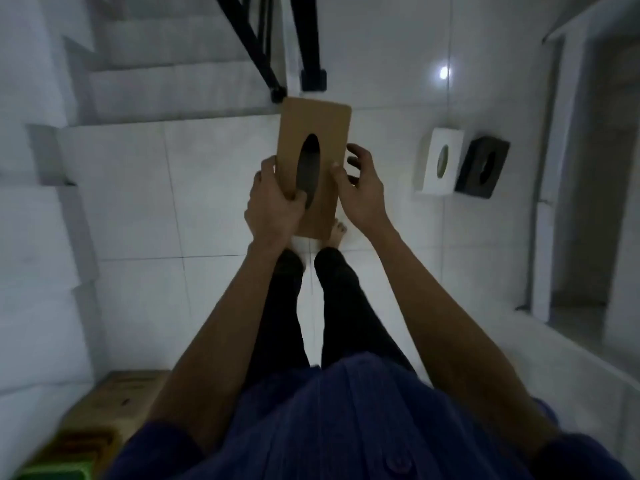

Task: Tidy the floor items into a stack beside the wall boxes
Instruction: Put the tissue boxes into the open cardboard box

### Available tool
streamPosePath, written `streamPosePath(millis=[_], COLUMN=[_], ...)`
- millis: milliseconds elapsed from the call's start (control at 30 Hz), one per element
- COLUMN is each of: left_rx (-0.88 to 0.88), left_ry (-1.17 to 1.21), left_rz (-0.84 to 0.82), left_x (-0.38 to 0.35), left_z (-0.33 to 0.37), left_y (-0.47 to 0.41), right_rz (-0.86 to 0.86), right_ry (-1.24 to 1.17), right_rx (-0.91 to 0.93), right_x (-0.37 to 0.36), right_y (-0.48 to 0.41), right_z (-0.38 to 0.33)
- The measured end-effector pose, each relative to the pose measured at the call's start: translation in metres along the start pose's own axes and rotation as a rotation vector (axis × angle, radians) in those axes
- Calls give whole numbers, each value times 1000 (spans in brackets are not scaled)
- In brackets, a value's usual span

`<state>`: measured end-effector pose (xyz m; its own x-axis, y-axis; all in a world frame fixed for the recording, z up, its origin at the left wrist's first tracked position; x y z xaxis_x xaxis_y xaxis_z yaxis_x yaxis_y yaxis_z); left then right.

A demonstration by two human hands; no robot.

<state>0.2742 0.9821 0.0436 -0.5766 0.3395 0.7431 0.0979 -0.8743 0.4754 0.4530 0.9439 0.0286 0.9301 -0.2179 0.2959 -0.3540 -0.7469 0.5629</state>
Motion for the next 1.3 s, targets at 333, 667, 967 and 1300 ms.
streamPosePath(millis=[333,667,967,1300], left_rx=[25,250,501,531], left_ry=[175,334,384,80], left_rz=[257,472,632,760], left_x=[147,194,193,254], left_z=[-81,-321,-499,-617], left_y=[229,487,668,707], right_rz=[-313,-760,-1041,-1057], right_ry=[8,135,217,197], right_rx=[119,120,-20,21], right_x=[-37,-195,-309,-455], right_y=[203,466,645,774], right_z=[-86,26,119,156])
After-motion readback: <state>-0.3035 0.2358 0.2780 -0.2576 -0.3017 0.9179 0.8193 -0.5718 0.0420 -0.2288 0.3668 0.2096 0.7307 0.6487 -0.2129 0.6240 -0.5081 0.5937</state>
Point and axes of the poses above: each hand's wrist, its own y-axis away from the middle knuckle, its own x-axis out of the back of the hand, z = x × y, the point moved 7 cm from there along -y, towards the middle knuckle, and after that the axes turned 1 degree about z, right-handed, at the moved point
